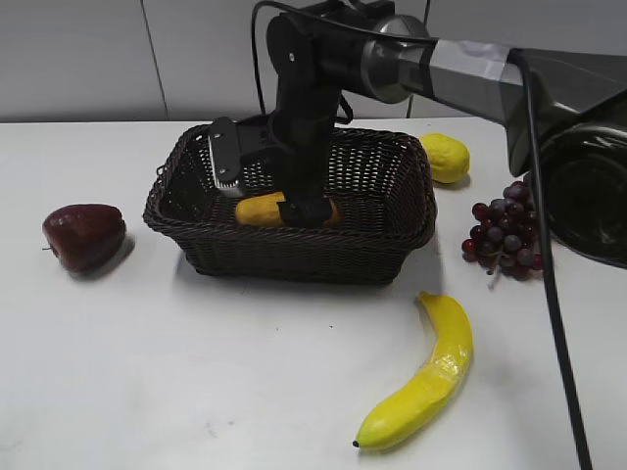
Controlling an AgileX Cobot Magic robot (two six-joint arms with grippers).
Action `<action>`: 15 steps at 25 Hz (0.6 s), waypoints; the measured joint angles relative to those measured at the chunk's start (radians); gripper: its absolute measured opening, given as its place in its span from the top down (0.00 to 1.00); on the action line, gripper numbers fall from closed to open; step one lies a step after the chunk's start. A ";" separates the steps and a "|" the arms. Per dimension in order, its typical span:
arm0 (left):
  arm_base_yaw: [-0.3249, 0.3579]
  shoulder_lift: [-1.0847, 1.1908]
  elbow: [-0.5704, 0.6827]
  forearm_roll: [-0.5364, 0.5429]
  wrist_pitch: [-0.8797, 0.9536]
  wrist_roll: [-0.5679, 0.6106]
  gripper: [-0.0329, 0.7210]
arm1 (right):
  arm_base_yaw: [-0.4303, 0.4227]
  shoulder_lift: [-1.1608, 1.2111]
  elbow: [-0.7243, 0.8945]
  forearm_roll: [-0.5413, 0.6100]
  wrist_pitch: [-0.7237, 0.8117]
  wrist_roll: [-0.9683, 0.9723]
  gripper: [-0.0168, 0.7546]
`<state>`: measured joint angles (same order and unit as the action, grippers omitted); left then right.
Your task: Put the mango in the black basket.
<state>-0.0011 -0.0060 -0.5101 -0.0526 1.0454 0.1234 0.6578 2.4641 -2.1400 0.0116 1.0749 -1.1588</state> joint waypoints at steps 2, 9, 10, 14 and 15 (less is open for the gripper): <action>0.000 0.000 0.000 0.000 0.000 0.000 0.36 | 0.000 -0.008 0.000 -0.012 0.021 0.024 0.17; 0.000 0.000 0.000 0.000 0.000 0.000 0.36 | -0.020 -0.204 0.000 -0.070 0.095 0.219 0.19; 0.000 0.000 0.000 0.000 0.000 0.000 0.36 | -0.031 -0.249 0.000 -0.070 0.096 0.288 0.20; 0.000 0.000 0.000 0.000 0.000 0.000 0.36 | -0.104 -0.400 -0.001 -0.081 0.121 0.620 0.21; 0.000 0.000 0.000 0.000 0.000 0.000 0.36 | -0.132 -0.431 -0.001 -0.084 0.123 0.692 0.21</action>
<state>-0.0011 -0.0060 -0.5101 -0.0526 1.0454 0.1234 0.5261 2.0335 -2.1413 -0.0726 1.1983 -0.4671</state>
